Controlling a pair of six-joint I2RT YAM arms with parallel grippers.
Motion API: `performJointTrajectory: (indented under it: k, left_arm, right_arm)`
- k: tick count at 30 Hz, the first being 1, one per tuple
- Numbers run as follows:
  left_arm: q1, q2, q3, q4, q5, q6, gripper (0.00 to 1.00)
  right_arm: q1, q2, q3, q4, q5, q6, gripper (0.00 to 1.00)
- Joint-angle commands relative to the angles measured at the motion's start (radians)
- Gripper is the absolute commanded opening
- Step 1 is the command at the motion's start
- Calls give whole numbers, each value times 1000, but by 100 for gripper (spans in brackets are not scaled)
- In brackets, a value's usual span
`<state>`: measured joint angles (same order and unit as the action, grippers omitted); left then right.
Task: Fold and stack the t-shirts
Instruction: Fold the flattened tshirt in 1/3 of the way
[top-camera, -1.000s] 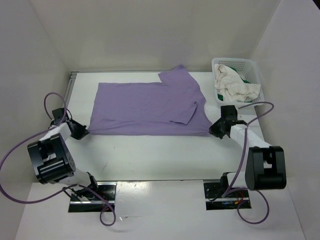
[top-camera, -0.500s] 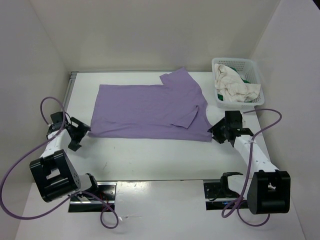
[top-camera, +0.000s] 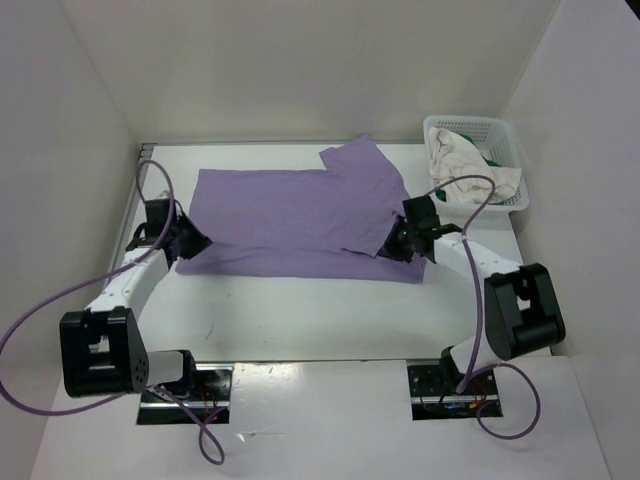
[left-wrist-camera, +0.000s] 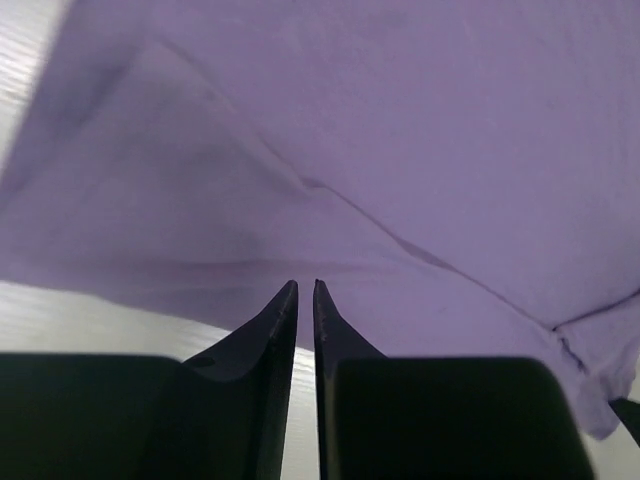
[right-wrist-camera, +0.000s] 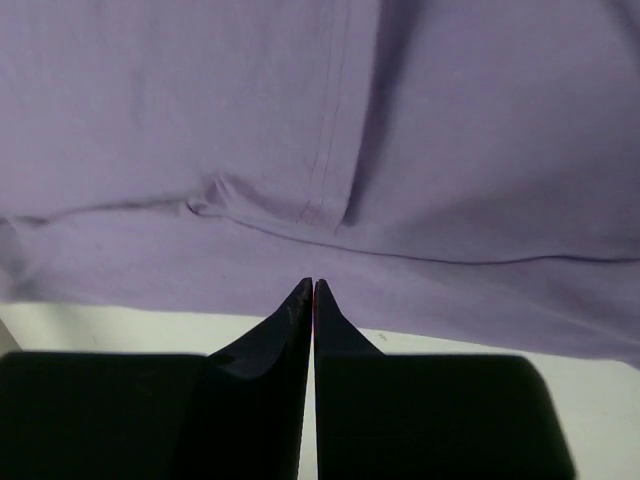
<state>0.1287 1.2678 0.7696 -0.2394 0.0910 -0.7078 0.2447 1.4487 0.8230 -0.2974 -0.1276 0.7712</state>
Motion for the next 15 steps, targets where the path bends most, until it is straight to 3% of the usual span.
performJointTrajectory:
  k: [1, 5, 7, 10, 15]
  left_arm:
    - [-75, 80, 42, 43, 1, 19, 18]
    - [-86, 162, 11, 106, 33, 8, 20]
    - [-86, 182, 11, 106, 24, 8, 20]
    - [-86, 193, 2, 129, 13, 18, 22]
    - [-86, 212, -7, 138, 13, 18, 24]
  right_arm:
    - [34, 71, 37, 115, -21, -23, 6]
    - [34, 137, 62, 124, -32, -33, 13]
    - [34, 150, 62, 144, -32, -33, 25]
    - [34, 159, 62, 155, -12, -33, 35]
    - [34, 222, 94, 165, -23, -33, 37]
